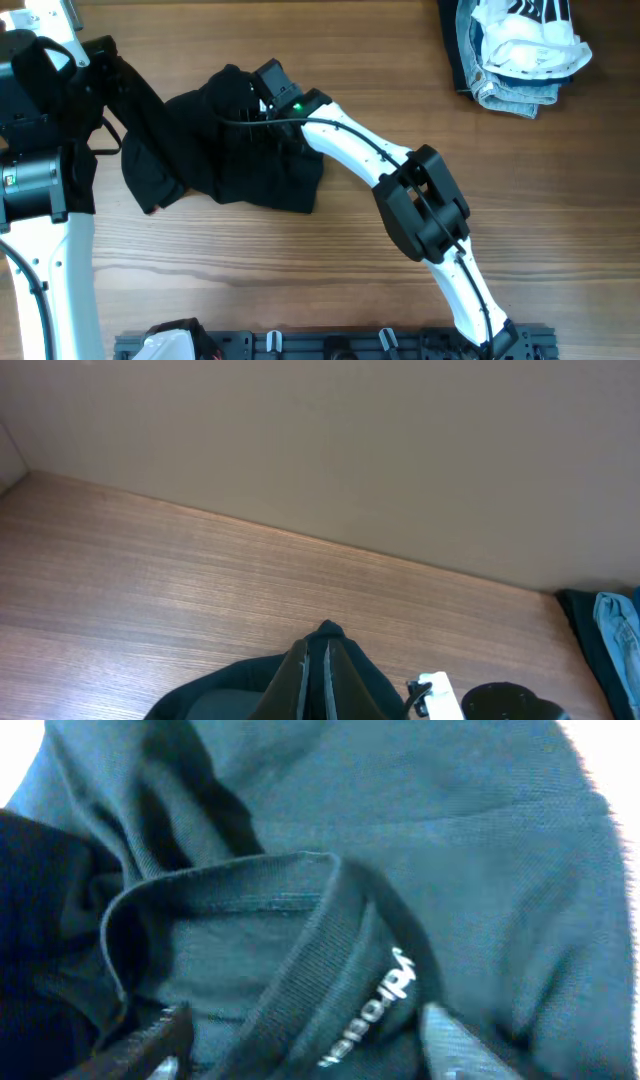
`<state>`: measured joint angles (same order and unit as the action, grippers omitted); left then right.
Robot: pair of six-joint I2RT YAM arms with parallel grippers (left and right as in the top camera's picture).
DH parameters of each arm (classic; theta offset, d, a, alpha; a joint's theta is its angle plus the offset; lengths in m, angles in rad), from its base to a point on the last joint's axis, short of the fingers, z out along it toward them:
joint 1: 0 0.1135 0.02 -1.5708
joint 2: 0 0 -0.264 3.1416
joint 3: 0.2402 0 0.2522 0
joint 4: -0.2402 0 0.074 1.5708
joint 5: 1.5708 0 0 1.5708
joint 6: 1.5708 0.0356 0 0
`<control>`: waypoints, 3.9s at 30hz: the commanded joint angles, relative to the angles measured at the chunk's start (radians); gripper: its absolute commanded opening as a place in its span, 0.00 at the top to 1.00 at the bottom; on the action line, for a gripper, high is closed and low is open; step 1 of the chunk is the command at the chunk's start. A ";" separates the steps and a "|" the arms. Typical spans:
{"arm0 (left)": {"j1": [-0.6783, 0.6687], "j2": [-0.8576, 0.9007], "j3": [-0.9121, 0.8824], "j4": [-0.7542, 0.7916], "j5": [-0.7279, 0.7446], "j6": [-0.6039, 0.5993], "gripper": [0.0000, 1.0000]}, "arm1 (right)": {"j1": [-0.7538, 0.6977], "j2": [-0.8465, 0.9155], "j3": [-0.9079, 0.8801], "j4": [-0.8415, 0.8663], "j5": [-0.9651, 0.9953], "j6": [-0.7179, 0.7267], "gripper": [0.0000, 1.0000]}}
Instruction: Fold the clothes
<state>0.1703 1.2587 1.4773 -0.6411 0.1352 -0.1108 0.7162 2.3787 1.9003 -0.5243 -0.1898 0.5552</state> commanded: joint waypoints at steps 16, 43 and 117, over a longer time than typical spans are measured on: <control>0.001 0.000 0.010 -0.009 -0.006 -0.006 0.96 | 0.026 0.069 0.000 0.016 -0.014 0.002 0.96; 0.001 -0.010 0.010 0.080 -0.015 -0.002 0.96 | -0.373 -0.533 0.090 -0.285 -0.063 -0.433 0.96; 0.001 -0.217 0.010 -0.057 0.051 -0.077 0.96 | -0.632 -0.935 0.090 -0.606 -0.074 -0.605 0.96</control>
<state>0.1703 1.0546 1.4773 -0.6975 0.1810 -0.1787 0.0898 1.4429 1.9747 -1.1053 -0.2470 -0.0322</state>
